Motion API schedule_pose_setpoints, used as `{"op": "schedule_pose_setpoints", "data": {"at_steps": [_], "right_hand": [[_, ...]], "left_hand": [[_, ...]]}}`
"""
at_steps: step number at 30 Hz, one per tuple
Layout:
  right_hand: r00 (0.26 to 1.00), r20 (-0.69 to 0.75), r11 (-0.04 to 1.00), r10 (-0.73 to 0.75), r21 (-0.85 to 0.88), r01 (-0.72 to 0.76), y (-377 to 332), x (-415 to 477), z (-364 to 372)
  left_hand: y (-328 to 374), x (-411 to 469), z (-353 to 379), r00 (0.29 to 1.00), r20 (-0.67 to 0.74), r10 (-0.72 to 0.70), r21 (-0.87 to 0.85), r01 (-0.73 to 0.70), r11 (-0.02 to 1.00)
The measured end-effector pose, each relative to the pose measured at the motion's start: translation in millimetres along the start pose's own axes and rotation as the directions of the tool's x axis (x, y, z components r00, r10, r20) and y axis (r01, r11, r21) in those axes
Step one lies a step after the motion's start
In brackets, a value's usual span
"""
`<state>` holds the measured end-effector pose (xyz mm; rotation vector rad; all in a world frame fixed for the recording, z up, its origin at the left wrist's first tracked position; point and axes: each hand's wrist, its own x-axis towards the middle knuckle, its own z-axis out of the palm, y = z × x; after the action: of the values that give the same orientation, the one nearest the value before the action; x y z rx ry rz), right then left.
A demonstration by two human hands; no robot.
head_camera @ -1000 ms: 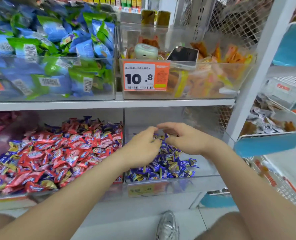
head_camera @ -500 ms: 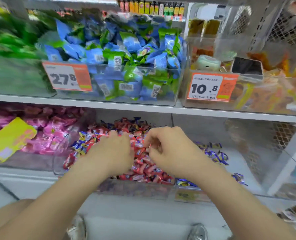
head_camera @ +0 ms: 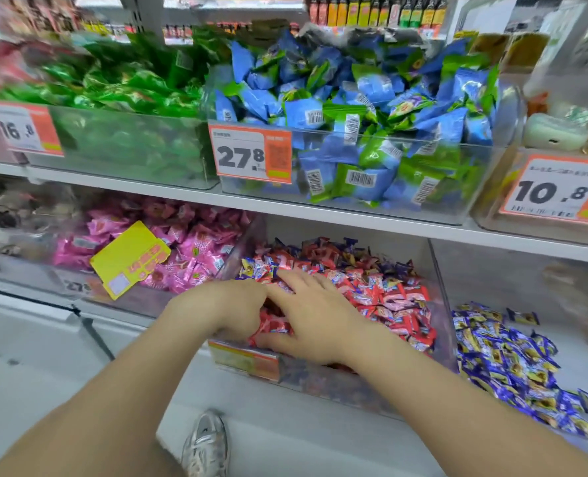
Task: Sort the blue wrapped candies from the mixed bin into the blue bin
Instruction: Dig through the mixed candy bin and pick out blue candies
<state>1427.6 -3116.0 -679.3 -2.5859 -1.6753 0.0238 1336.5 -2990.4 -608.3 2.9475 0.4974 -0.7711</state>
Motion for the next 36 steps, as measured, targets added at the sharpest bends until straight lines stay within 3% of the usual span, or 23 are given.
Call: {"op": "schedule_pose_setpoints", "data": {"at_steps": [4,6,10,13,16,19,22,25,29,36], "right_hand": [[0.998,-0.028,0.993,0.058,-0.103,-0.060,16,17,-8],[0.991,-0.060,0.988,0.121,-0.087,-0.126,30,19,-16],[0.970,0.005,0.970,0.242,0.022,-0.242,51,10,-28],[0.964,-0.029,0.964,0.264,0.042,-0.263,57,0,-35],[0.962,-0.125,0.970,0.241,0.058,-0.235,56,-12,-40],[0.978,-0.185,0.987,0.095,0.147,-0.068,46,-18,-46],[0.995,-0.021,0.975,-0.096,0.197,0.098,30,-22,-48],[0.962,0.196,0.977,-0.192,0.135,0.168,18,-27,-36],[0.970,0.127,0.978,-0.207,0.036,0.204,18,-24,-29],[1.000,-0.009,0.999,0.010,-0.039,-0.010,59,-31,-37]], "left_hand": [[-19,18,7,0.996,-0.088,0.001,-0.190,-0.018,0.982],[-27,29,12,0.988,-0.146,0.056,-0.286,-0.097,0.953],[-29,46,18,0.900,-0.378,0.216,-0.220,-0.314,0.923],[-25,59,17,0.822,-0.517,0.237,-0.190,-0.381,0.905],[-24,61,13,0.824,-0.521,0.223,-0.161,-0.352,0.922],[-27,60,8,0.830,-0.516,0.213,-0.158,-0.336,0.928],[-34,58,5,0.841,-0.509,0.181,-0.231,-0.337,0.913],[-36,53,4,0.853,-0.490,0.181,-0.277,-0.349,0.895],[-33,49,6,0.848,-0.499,0.179,-0.301,-0.364,0.881],[-34,46,7,0.855,-0.477,0.203,-0.343,-0.394,0.853]]}}
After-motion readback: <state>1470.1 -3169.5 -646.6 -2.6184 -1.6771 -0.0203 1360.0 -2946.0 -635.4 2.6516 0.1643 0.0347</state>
